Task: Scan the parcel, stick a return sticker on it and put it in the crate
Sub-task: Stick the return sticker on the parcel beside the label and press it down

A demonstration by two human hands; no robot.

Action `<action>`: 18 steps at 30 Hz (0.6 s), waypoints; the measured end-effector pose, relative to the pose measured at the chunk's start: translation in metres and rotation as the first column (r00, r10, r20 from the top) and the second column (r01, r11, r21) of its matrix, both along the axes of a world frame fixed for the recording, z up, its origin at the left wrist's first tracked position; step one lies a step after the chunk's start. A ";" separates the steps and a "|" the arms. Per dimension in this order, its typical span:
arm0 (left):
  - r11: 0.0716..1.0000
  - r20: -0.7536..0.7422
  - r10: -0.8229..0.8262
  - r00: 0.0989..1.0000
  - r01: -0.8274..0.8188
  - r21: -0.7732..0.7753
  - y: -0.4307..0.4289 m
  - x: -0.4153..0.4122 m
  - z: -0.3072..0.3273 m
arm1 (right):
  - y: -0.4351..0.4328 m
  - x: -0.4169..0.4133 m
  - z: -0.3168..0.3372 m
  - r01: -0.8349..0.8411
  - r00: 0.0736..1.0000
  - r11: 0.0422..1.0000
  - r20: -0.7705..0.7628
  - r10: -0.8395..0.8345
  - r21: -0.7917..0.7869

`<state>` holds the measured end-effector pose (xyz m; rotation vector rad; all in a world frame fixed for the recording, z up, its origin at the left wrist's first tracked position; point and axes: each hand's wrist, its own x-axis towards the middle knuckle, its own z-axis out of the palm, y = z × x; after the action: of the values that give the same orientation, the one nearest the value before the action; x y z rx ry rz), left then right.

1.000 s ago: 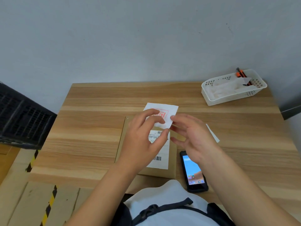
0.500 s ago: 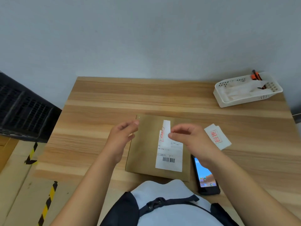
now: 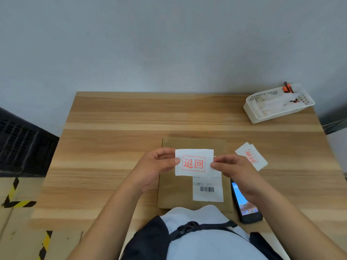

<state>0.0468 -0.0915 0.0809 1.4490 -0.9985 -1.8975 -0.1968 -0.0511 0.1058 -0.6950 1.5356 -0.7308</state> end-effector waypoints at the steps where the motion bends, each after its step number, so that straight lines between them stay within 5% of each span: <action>1: 1.000 0.017 0.021 1.000 -0.021 0.004 -0.001 0.001 -0.003 | 0.001 0.003 -0.002 0.016 1.000 1.000 -0.006 -0.016 0.007; 18: 0.996 0.166 0.033 0.986 -0.046 0.072 0.001 0.028 -0.064 | 0.002 0.057 -0.068 0.183 0.956 0.971 -0.260 -0.139 0.154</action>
<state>0.0752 -0.0907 0.0172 1.6798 -0.9730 -1.8286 -0.1394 -0.0486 0.0382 -0.5470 1.8789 -0.6360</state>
